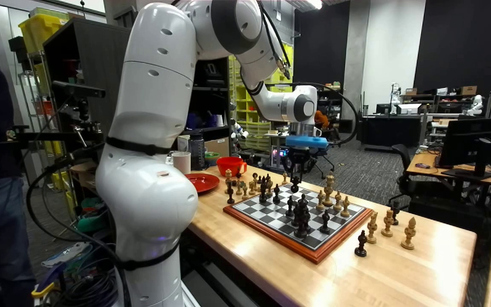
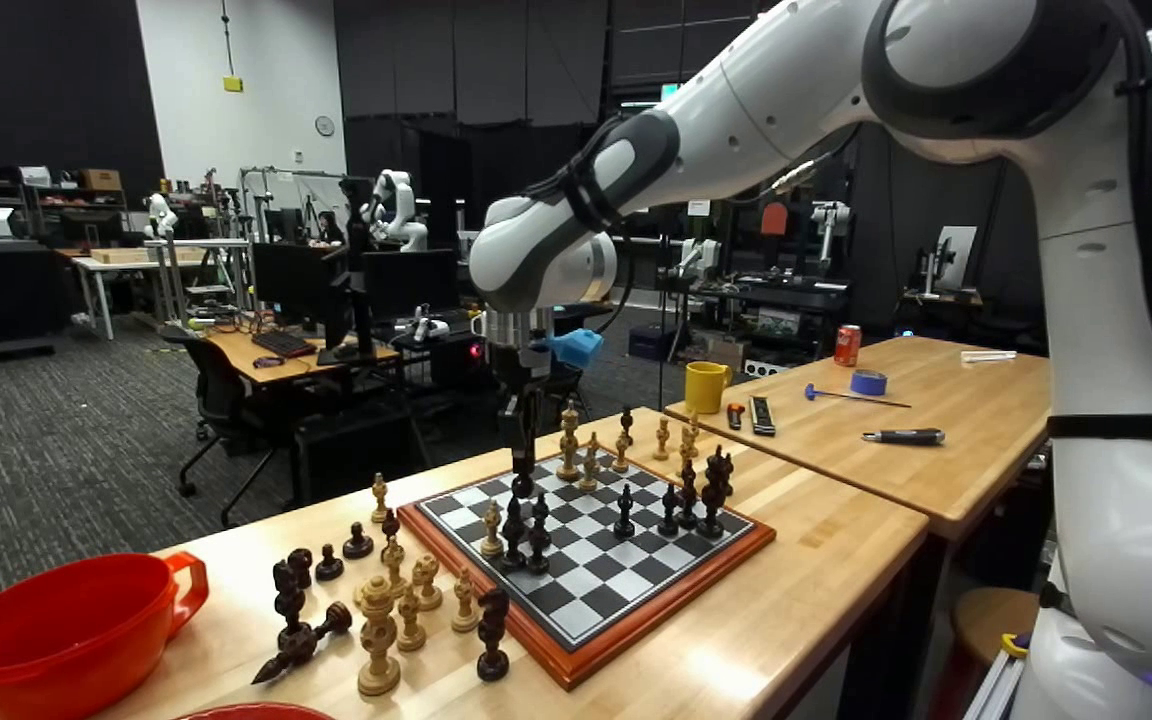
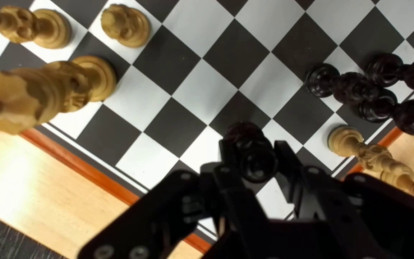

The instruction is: Move one black chess piece backwards.

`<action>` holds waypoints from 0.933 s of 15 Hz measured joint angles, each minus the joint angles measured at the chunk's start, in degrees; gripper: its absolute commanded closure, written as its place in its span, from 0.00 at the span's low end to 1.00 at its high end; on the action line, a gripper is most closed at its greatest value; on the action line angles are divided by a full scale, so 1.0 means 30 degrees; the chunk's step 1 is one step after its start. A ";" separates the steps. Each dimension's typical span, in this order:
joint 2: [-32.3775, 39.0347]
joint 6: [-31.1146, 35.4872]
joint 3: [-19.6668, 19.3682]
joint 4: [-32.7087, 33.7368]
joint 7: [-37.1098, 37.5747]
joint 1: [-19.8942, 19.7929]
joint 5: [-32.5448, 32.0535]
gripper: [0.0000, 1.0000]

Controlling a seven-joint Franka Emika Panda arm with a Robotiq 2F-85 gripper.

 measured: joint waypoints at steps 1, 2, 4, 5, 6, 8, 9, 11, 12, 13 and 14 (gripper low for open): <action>0.0107 0.0000 0.0025 0.0108 -0.0002 0.0002 -0.0013 0.92; 0.0249 0.0000 0.0045 0.0256 -0.0006 0.0004 -0.0023 0.92; 0.0559 0.0000 0.0061 0.0592 -0.0018 0.0005 -0.0051 0.92; 0.0720 0.0000 0.0062 0.0779 -0.0022 0.0005 -0.0073 0.92; 0.0884 -0.0004 0.0061 0.0982 -0.0025 0.0002 -0.0124 0.92; 0.1200 -0.0014 0.0061 0.1389 -0.0026 -0.0012 -0.0341 0.92; 0.1338 -0.0021 0.0061 0.1571 -0.0027 -0.0022 -0.0451 0.92; 0.1594 -0.0060 0.0060 0.1891 -0.0028 -0.0033 -0.0576 0.92; 0.1700 -0.0094 0.0060 0.2002 -0.0030 -0.0034 -0.0628 0.92; 0.1799 -0.0120 0.0060 0.2085 -0.0030 -0.0034 -0.0667 0.92; 0.1882 -0.0150 0.0061 0.2149 -0.0032 -0.0032 -0.0691 0.92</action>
